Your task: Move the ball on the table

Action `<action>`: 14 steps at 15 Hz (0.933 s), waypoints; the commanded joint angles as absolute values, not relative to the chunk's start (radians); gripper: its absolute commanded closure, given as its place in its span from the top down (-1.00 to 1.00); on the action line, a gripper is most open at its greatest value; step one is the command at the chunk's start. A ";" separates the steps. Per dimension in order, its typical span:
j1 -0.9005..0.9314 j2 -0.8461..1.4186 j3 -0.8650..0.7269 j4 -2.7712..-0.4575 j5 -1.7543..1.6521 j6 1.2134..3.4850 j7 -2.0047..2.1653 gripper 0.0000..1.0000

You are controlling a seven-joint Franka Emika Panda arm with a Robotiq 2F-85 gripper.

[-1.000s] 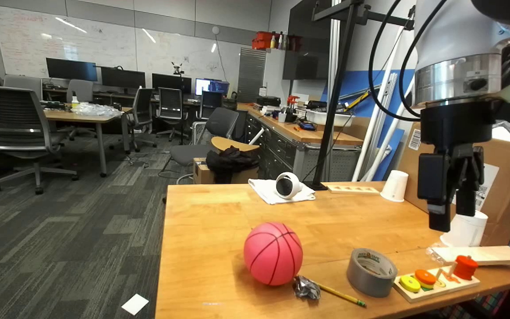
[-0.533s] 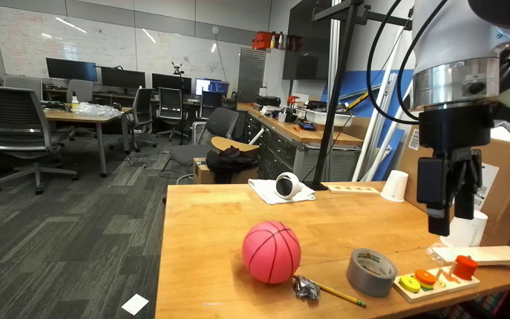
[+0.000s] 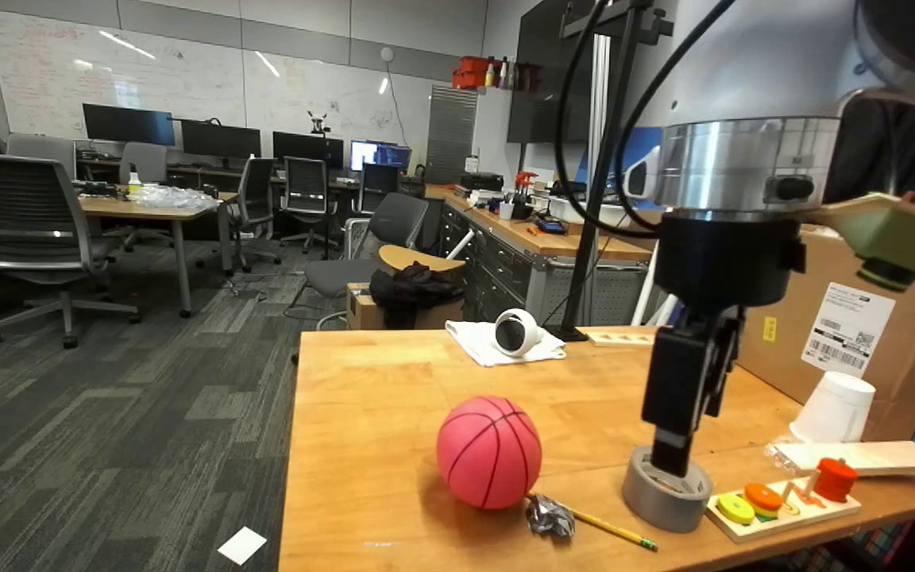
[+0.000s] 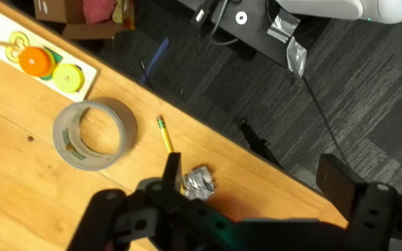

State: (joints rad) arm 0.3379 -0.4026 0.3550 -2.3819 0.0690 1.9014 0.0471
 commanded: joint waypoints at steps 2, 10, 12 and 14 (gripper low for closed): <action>0.412 -0.261 0.404 -2.296 0.112 2.075 -0.004 1.00; 0.476 0.076 0.435 -2.063 0.252 2.222 -0.248 1.00; 0.467 0.160 0.445 -2.002 0.283 2.214 -0.294 1.00; 0.453 0.232 0.450 -1.956 0.306 2.198 -0.330 1.00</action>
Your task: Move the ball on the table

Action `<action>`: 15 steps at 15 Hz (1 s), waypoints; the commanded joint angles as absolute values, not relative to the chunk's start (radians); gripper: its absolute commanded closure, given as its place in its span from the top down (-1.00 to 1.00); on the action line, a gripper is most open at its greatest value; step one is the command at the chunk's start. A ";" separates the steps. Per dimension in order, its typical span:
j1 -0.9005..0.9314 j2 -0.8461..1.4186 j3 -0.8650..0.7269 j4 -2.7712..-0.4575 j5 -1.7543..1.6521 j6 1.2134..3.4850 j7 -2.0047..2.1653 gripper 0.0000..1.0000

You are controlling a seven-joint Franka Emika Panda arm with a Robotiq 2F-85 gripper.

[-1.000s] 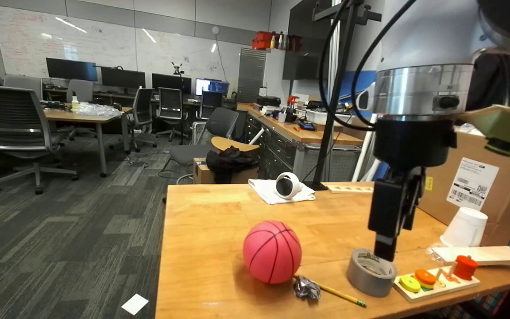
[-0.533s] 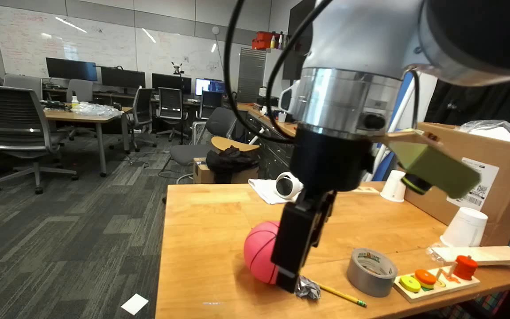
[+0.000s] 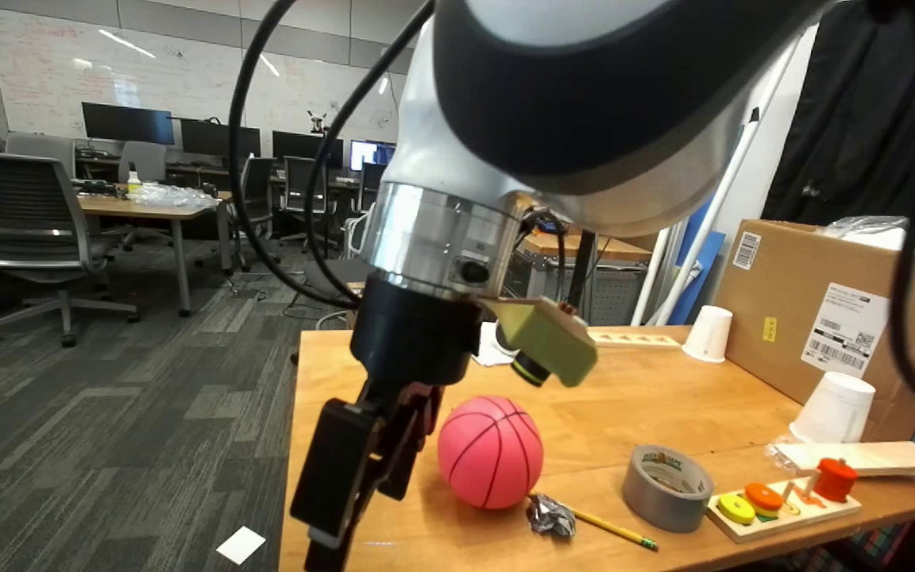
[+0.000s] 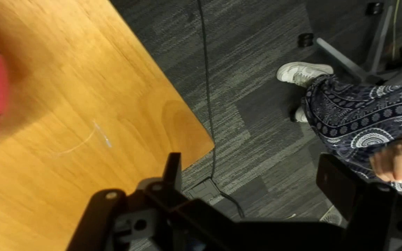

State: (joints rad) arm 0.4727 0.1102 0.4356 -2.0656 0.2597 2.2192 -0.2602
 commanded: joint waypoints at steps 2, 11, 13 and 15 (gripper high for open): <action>0.436 0.292 0.449 -1.927 0.318 2.196 -0.349 1.00; 0.328 0.086 0.340 -2.047 0.120 2.162 -0.225 1.00; 0.325 -0.017 0.330 -2.083 0.059 2.163 -0.170 1.00; 0.328 -0.130 0.332 -2.127 -0.015 2.142 -0.111 1.00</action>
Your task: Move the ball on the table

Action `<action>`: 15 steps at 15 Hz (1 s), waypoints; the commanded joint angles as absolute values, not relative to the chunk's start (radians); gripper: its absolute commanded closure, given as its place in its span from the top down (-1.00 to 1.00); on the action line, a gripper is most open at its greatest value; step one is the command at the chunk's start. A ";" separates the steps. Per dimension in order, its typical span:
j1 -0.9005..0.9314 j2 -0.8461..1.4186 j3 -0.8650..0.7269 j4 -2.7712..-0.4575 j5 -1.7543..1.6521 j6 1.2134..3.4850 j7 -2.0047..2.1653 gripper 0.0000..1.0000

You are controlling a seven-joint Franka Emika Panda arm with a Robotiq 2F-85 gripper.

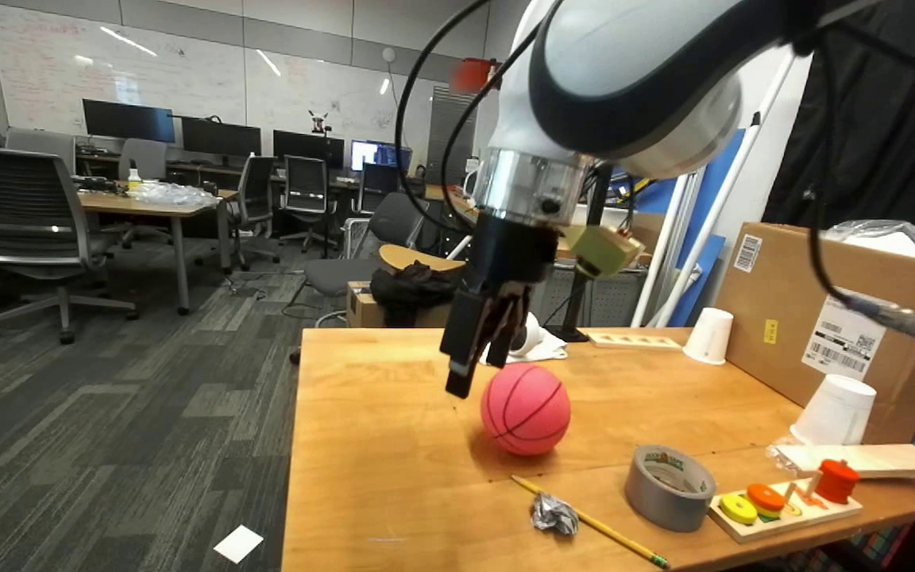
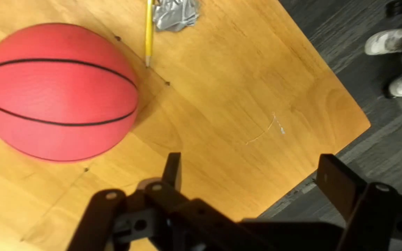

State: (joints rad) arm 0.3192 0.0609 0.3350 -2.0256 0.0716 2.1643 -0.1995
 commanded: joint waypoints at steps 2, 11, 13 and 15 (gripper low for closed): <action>0.337 -0.249 0.352 -2.196 -0.103 2.086 -0.059 1.00; 0.450 -0.259 0.450 -2.370 -0.089 2.113 -0.081 1.00; 0.440 -0.216 0.436 -2.347 -0.093 2.133 -0.103 1.00; 0.425 -0.153 0.417 -2.289 -0.092 2.152 -0.136 1.00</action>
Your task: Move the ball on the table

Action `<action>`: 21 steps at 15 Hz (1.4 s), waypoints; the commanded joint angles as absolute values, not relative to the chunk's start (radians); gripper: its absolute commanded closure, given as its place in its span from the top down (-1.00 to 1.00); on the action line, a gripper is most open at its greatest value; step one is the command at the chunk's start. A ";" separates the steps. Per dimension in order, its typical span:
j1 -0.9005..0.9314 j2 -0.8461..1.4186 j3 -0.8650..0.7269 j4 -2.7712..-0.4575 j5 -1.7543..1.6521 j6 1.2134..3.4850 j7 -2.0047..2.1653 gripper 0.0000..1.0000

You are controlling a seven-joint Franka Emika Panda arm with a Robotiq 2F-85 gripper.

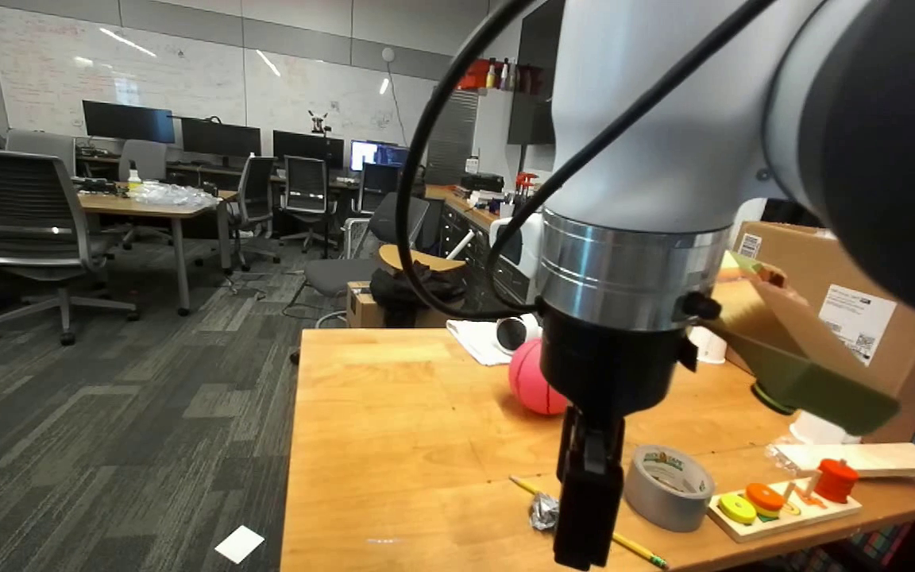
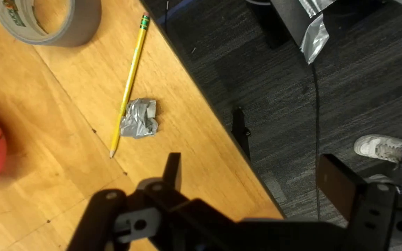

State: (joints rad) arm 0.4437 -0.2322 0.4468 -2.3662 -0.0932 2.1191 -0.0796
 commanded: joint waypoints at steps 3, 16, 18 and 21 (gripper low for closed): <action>0.403 -0.043 0.387 -2.175 -0.076 2.174 -0.200 1.00; 0.338 0.449 0.322 -1.545 -0.023 1.966 -0.326 1.00; 0.333 0.524 0.303 -1.444 -0.030 1.894 -0.329 1.00; 0.331 0.617 0.257 -1.305 -0.061 1.774 -0.308 1.00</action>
